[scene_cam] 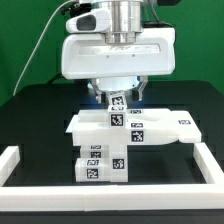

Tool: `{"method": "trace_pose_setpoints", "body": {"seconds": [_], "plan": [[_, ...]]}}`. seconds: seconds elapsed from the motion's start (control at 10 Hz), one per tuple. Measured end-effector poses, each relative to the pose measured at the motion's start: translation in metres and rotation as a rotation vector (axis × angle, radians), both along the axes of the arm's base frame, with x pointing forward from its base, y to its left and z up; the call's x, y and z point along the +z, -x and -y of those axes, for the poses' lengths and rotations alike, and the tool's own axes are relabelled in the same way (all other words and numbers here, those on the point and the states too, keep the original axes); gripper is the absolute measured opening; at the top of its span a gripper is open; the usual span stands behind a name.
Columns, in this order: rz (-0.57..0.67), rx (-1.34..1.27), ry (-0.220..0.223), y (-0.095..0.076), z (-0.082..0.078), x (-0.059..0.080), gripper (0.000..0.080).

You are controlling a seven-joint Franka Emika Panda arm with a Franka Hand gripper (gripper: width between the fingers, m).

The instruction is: Assemble chair

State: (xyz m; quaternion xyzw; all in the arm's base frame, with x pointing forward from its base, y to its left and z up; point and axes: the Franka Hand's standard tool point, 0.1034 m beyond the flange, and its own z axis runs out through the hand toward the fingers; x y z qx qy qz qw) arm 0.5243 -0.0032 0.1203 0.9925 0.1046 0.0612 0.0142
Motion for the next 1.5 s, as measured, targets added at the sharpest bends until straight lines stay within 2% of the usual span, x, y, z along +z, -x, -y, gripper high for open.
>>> {"method": "trace_pose_setpoints", "body": {"seconds": [0.1,0.4,0.5,0.7,0.8,1.0,1.2,1.3,1.5], "plan": [[0.0,0.0,0.0,0.0,0.0,0.0,0.0633],[0.0,0.0,0.0,0.0,0.0,0.0,0.0646],[-0.019,-0.021,-0.009,0.003,0.0,0.0,0.0646],[-0.122,-0.099,-0.069,0.017,0.003,0.004,0.0649],[-0.141,-0.125,-0.084,0.02,0.002,0.001,0.0649],[-0.144,-0.13,-0.085,0.021,0.002,-0.002,0.0649],[-0.145,-0.13,-0.084,0.021,0.002,-0.003,0.0389],[-0.144,-0.13,-0.085,0.021,0.002,-0.003,0.0283],[-0.144,-0.13,-0.085,0.021,0.002,-0.003,0.0283]]}}
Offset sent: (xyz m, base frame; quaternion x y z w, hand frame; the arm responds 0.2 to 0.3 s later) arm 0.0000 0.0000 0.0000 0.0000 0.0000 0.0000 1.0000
